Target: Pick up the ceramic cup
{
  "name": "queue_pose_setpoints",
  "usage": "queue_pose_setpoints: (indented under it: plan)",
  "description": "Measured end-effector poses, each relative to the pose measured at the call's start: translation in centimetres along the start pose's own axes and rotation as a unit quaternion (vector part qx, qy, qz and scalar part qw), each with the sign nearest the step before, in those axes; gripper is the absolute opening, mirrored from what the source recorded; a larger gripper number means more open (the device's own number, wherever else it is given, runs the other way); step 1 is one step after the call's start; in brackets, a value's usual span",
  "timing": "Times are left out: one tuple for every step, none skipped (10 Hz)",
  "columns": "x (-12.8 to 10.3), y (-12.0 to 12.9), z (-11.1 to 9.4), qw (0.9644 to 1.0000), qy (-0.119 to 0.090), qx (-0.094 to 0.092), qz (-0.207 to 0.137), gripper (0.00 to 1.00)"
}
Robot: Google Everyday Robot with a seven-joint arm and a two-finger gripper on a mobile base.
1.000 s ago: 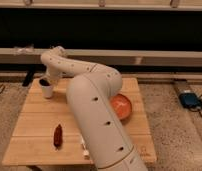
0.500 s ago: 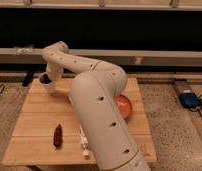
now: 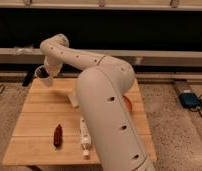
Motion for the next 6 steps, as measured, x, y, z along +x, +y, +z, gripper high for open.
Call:
queue_pose_setpoints:
  plan:
    - [0.07,0.37,-0.04,1.0000,0.001,-0.003,-0.002,0.00]
    - [0.11,0.53,-0.02,1.0000,0.001,-0.004,-0.002,0.00]
    - [0.12,0.50,-0.02,1.0000,0.002,-0.004,-0.003,0.00]
    - [0.09,0.39,-0.05,1.0000,0.001,-0.004,-0.002,0.00]
    - [0.10,0.39,-0.04,1.0000,0.001,-0.004,-0.002,0.00]
    - [0.10,0.44,-0.03,1.0000,0.001,-0.004,-0.003,0.00]
